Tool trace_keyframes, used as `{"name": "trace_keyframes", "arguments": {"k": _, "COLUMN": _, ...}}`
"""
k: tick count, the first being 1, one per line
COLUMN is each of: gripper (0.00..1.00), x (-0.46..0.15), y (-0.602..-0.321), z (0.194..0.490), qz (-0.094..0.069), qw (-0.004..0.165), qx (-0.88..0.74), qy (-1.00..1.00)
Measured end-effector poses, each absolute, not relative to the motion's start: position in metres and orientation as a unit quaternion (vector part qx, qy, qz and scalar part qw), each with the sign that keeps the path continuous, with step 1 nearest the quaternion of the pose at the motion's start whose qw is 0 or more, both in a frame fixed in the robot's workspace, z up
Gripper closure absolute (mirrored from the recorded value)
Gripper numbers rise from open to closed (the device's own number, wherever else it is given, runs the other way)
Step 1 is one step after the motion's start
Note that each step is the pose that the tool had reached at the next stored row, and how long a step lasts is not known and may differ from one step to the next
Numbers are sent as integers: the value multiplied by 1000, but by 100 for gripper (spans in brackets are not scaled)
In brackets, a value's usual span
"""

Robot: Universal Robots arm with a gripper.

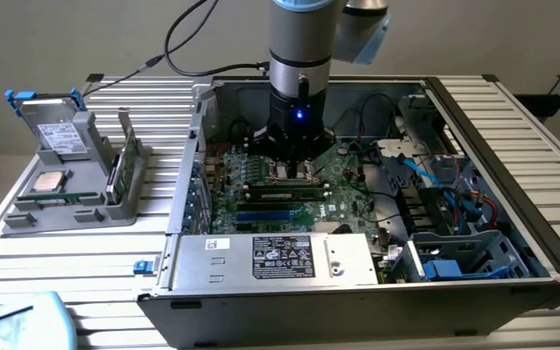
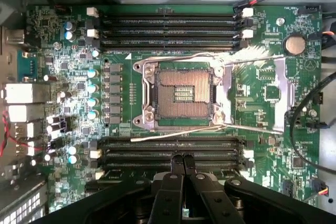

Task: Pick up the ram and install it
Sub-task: 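Press down the ram until it locks into place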

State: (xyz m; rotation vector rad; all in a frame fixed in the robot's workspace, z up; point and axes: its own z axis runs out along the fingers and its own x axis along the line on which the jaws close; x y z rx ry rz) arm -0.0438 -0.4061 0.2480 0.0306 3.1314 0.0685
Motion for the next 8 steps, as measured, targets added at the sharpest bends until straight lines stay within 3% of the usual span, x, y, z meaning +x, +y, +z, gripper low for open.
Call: {"name": "trace_keyframes", "arguments": {"k": 8, "gripper": 90, "x": -44, "y": -429, "z": 248, "qz": 23, "qw": 3, "qx": 10, "qy": 1000}}
